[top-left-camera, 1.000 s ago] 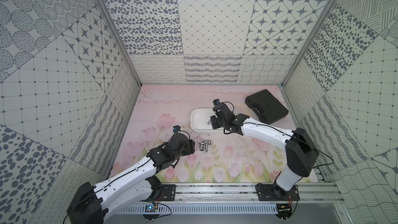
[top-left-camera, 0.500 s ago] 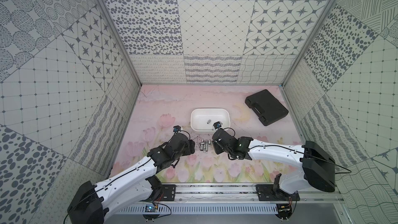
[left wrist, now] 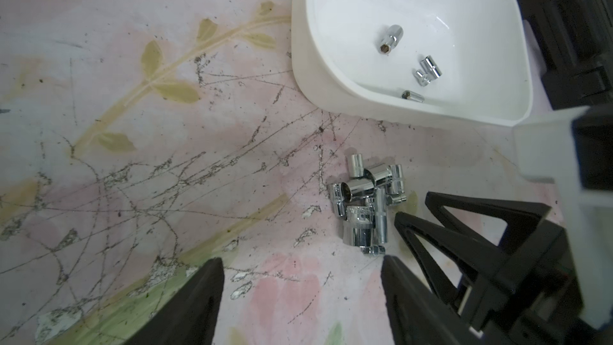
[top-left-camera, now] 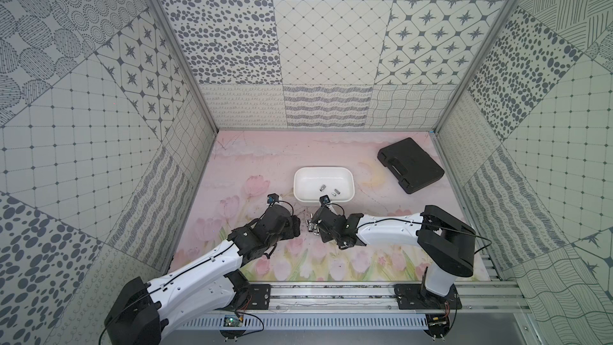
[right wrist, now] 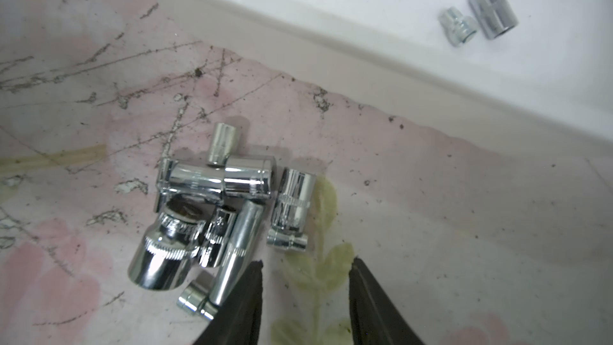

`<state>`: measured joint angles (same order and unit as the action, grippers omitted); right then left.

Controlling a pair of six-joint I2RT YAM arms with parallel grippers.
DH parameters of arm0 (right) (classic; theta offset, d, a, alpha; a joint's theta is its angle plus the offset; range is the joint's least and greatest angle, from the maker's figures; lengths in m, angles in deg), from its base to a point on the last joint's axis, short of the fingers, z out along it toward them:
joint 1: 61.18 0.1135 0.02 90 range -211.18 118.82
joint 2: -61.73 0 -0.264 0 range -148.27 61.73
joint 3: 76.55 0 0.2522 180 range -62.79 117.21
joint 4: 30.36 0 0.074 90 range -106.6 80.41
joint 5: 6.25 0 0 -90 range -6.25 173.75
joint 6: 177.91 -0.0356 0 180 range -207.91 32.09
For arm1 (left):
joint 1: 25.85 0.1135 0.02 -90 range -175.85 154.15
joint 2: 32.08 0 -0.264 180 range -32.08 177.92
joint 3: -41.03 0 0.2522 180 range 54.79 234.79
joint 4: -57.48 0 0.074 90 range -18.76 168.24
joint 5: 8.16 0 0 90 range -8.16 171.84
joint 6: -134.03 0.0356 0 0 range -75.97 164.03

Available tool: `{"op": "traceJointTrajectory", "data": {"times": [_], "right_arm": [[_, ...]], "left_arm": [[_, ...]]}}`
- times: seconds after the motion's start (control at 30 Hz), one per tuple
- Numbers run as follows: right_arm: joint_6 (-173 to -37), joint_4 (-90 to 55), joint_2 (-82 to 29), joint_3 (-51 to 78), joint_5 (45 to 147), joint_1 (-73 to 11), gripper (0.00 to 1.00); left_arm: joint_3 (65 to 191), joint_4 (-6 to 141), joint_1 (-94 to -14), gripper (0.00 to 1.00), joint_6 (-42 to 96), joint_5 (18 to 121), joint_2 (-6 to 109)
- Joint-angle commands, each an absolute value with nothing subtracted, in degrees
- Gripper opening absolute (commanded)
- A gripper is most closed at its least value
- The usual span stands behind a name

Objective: Put the socket on the desktop into the storage box
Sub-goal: Pick up the socket head from the center of the board.

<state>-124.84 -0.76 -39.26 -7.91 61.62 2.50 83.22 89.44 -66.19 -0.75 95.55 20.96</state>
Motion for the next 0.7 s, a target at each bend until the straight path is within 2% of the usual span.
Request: {"op": "traceJointTrajectory", "data": {"times": [0.0, 0.67], "right_arm": [[-126.73, -3.59, -40.58, -6.61, 61.48, 2.63, 0.45], [-128.37, -3.59, -43.77, -5.6, 60.81, 2.32, 0.37]], "left_arm": [[83.53, 87.96, -66.15, 0.8, -0.53, 95.81, 21.29], [83.44, 87.84, -66.18, 0.8, -0.68, 95.55, 21.7]]}}
